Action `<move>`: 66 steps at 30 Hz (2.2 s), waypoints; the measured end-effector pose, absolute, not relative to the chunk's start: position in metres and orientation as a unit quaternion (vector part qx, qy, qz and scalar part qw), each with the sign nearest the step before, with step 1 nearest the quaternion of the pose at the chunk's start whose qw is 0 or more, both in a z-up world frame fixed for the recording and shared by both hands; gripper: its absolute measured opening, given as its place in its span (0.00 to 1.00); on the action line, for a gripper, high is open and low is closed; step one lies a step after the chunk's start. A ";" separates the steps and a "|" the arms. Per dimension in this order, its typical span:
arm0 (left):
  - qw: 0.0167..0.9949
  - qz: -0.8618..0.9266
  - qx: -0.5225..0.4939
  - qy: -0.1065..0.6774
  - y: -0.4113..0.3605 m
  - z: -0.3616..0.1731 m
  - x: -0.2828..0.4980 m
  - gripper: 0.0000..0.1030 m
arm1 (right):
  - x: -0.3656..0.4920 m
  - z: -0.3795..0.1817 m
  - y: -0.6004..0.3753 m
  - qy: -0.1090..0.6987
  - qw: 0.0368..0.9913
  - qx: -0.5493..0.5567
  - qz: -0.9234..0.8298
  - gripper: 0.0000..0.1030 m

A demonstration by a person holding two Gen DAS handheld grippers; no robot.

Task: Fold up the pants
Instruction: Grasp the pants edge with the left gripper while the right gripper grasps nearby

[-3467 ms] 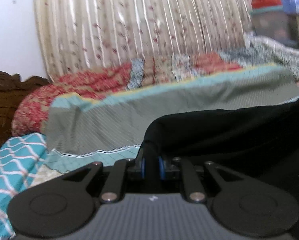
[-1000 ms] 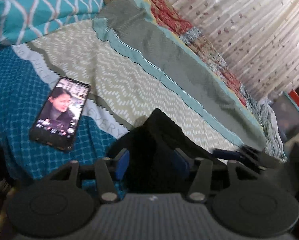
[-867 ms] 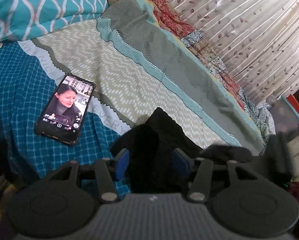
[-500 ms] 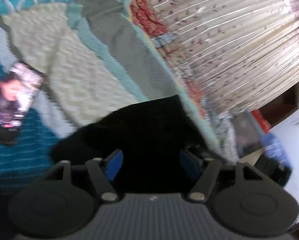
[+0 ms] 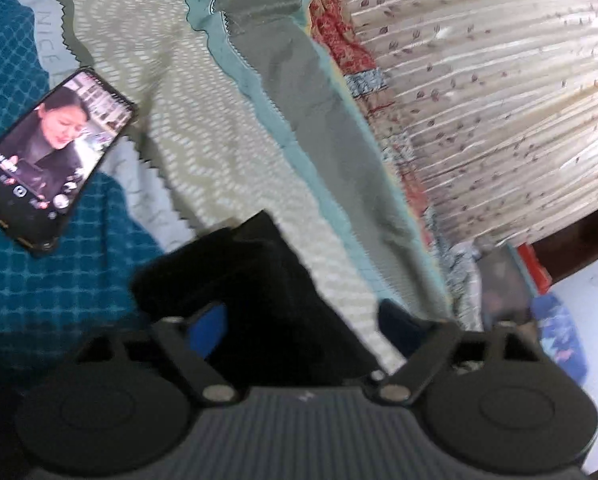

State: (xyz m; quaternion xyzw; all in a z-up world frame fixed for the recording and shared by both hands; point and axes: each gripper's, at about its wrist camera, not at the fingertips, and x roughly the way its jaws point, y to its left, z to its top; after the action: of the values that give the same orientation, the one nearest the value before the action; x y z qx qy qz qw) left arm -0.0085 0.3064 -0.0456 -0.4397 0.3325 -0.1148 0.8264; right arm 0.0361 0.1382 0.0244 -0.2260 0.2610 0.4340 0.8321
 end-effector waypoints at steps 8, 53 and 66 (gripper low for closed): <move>0.849 -0.222 -0.424 0.222 0.299 -0.006 -0.004 0.18 | 0.018 0.063 0.122 0.127 0.899 -0.247 0.337 0.06; 0.835 -0.074 -0.406 0.364 0.319 -0.086 -0.020 0.89 | 0.098 0.033 0.095 0.392 0.821 0.036 0.413 0.28; 0.865 -0.059 -0.374 0.330 0.314 -0.080 -0.009 0.30 | 0.128 -0.018 0.106 0.489 0.790 0.072 0.363 0.30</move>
State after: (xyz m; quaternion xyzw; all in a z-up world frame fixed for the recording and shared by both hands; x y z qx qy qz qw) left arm -0.0086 0.3136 -0.0802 -0.3741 0.3303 -0.0585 0.8646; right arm 0.1280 0.1060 -0.0177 0.0722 0.4891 0.3633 0.7897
